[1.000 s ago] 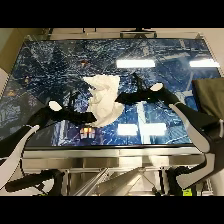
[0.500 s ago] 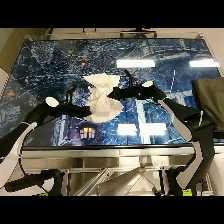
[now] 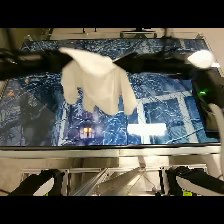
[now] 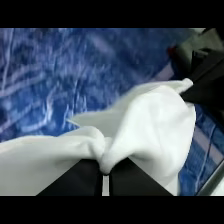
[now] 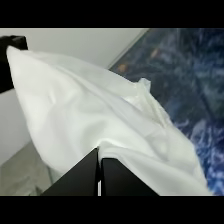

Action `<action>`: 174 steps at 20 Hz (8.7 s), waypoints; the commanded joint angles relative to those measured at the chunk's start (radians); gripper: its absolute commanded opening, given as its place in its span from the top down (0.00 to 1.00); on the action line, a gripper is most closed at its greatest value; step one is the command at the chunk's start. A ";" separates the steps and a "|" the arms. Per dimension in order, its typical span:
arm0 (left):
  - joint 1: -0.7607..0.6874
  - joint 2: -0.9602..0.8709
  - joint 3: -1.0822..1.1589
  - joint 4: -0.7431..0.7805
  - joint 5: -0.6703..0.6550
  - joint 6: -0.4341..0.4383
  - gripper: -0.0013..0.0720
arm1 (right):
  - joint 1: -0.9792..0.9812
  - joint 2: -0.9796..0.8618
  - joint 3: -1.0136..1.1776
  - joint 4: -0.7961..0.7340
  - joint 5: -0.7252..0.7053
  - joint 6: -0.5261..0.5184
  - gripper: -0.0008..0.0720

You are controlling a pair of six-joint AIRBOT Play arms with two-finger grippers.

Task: Fold the shirts.

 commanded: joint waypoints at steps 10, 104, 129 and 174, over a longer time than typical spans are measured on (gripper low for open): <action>-0.031 -0.128 0.008 0.087 -0.185 -0.048 0.95 | 0.080 0.076 -0.056 -0.579 0.016 0.283 0.96; 0.396 0.080 -0.288 0.065 -0.039 0.002 0.96 | -0.626 0.283 -0.435 -0.180 0.152 0.322 0.96; 0.429 -0.536 -0.522 0.182 -0.173 -0.020 0.03 | -0.638 -0.293 -0.437 -0.573 0.066 0.258 0.35; 0.204 -0.195 -0.789 -0.047 -0.010 0.028 0.96 | -0.614 -0.372 -0.362 -0.493 0.245 0.203 0.96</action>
